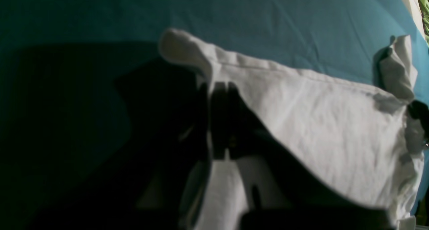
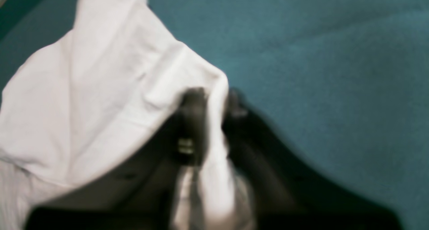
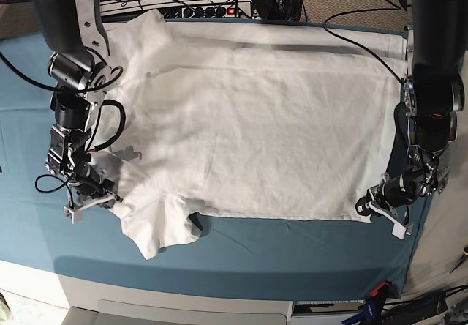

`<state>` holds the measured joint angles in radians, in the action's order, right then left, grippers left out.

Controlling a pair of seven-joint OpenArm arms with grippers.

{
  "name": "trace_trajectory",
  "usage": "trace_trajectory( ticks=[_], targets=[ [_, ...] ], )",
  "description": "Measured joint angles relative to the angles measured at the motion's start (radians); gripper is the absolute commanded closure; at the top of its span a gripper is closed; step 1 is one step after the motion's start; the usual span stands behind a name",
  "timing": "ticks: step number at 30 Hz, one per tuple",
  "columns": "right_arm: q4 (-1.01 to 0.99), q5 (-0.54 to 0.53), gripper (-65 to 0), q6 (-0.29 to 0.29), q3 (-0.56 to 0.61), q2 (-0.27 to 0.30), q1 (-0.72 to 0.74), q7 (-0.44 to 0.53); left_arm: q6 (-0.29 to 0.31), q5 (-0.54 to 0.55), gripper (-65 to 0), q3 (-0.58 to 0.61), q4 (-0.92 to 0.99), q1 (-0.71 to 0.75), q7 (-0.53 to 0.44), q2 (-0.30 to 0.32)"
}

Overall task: Fold the T-shirt properly
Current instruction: 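Lift the hem with both grippers and fold it over toward the collar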

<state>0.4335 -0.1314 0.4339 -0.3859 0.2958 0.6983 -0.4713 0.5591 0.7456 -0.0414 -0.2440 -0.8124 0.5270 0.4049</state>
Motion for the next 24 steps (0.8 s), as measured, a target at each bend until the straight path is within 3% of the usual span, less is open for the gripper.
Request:
trace_trajectory(
  ticks=[4, 11, 15, 24],
  targets=[
    [0.0, 0.003, 0.0, 0.022, 0.0, 0.0, -0.001, 0.011, 0.0, 0.0, 0.0, 0.0, 0.0, 0.0, 0.0, 0.0],
    [0.052, 0.011, 0.0, 0.259, 0.001, 0.0, -0.037, -0.022, 0.061, 0.048, 0.0, 0.001, -0.021, 0.0, 0.033, 0.032],
    [0.158, -0.081, 0.0, 0.255, 0.001, 0.002, -0.086, -0.068, 0.097, 0.135, 0.0, 0.001, -0.034, 0.003, 0.12, 0.077],
    [0.494, -0.386, 0.0, 0.255, 0.003, -0.001, -0.246, -0.328, 0.127, 0.446, 0.0, 0.001, -0.036, 0.008, 0.392, 0.156]
  ],
)
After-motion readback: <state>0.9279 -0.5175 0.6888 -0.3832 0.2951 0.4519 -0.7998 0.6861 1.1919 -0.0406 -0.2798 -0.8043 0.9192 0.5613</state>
